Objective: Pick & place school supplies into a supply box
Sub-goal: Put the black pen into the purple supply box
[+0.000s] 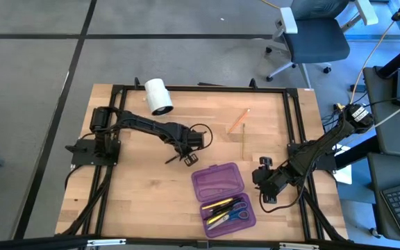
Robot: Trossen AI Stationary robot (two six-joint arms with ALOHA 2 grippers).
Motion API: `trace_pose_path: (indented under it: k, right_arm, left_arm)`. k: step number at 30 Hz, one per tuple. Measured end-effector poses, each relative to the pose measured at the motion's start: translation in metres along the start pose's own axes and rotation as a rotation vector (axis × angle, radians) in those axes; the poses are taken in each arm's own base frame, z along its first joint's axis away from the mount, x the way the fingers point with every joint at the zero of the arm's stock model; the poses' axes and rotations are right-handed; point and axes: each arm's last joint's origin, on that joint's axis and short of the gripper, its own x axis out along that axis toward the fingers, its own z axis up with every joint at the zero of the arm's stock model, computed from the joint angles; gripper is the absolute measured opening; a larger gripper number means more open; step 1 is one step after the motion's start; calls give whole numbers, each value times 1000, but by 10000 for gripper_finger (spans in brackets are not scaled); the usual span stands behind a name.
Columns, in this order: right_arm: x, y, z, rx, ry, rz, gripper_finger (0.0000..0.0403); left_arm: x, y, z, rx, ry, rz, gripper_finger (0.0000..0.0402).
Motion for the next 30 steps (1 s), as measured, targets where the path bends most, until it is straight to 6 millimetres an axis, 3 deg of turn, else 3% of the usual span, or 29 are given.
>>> trace_pose_path:
  k: [11, 20, 25, 30]
  right_arm:
    - [0, 0, 0, -4, 1, 0, 193]
    - [0, 0, 0, -8, 1, -1, 193]
    - [0, 0, 0, -9, 1, -1, 193]
    - [0, 0, 0, -9, 0, -1, 193]
  left_arm:
    - [-64, -54, 25, 67, -189, -177, 41]
    - [-110, -129, 20, 184, -480, -646, 40]
    - [-104, -164, 1, 255, -509, -759, 38]
    - [-80, -186, -11, 238, -497, -764, 41]
